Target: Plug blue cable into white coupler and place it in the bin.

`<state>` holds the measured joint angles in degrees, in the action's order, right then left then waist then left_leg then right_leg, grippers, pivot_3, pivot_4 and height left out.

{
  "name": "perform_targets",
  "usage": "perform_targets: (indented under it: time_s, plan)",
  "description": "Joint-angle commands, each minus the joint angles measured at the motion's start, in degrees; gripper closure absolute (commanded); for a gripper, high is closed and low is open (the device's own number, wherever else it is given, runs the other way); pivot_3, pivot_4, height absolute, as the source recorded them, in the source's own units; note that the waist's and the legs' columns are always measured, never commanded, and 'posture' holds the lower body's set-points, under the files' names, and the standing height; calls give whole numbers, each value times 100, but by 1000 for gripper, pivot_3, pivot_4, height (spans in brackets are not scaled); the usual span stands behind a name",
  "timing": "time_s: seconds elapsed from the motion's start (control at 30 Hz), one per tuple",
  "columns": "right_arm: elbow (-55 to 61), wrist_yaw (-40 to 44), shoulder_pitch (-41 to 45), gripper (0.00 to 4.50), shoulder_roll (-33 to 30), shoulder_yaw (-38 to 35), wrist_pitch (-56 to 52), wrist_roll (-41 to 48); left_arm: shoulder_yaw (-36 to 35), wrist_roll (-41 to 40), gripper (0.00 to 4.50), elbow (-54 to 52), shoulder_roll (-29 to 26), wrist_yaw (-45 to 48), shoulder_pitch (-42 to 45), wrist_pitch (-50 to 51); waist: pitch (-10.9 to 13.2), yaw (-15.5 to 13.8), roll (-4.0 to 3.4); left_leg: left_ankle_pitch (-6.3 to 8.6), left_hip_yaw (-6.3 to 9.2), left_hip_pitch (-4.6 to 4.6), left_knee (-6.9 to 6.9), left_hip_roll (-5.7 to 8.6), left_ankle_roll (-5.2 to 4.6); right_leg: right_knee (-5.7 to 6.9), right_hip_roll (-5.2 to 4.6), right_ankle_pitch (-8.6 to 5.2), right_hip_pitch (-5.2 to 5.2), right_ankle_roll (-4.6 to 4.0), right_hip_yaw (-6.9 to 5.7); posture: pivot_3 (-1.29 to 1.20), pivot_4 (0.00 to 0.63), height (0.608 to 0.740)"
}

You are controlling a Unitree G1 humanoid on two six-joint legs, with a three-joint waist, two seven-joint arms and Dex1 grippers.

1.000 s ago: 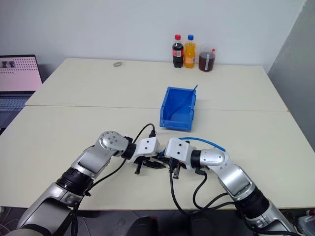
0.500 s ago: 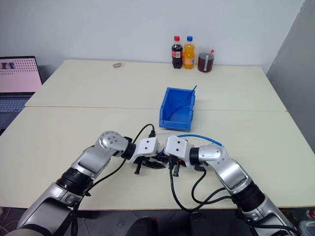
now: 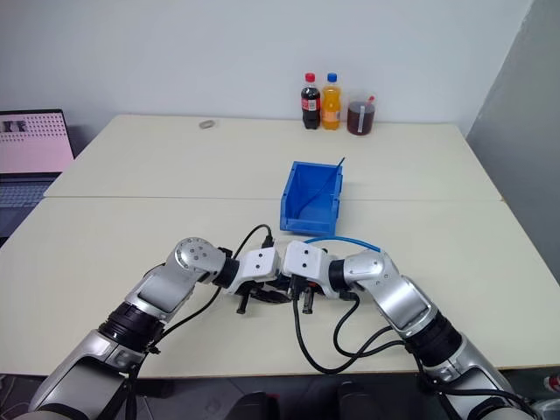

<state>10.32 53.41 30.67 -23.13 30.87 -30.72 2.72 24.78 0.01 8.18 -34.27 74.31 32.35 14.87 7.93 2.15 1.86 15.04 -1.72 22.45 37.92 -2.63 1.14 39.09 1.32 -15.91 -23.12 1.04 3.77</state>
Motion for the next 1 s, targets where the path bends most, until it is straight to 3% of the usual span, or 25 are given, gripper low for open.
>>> perform_targets:
  time_s: [0.03,0.27,0.53,1.0]
  plan:
    - [-483,238,-353,4366,-21,867,-531,-259,147,36,3698,-265,21,86,-72,41,-12,0,-6,0,0,-2,-1,-1,0,1,2,-2,1,-3,1,0,150,740]
    - [-833,184,-411,4366,324,718,-774,-84,113,58,3698,-318,1,68,-107,71,-63,51,-23,3,1,-20,-8,-7,-6,2,18,-9,9,-14,16,0,150,740]
    - [-759,268,-744,4366,86,1022,-630,-364,64,76,3698,-356,-18,49,-155,77,-89,105,-23,17,-7,-164,-91,-4,-26,-11,8,-44,115,-47,30,0,150,740]
    - [-914,396,-761,4366,296,1241,-711,-500,56,75,3698,-372,21,5,-180,98,-125,102,-34,21,-3,-165,-102,-6,-22,-10,-3,-78,117,-45,25,0,150,740]
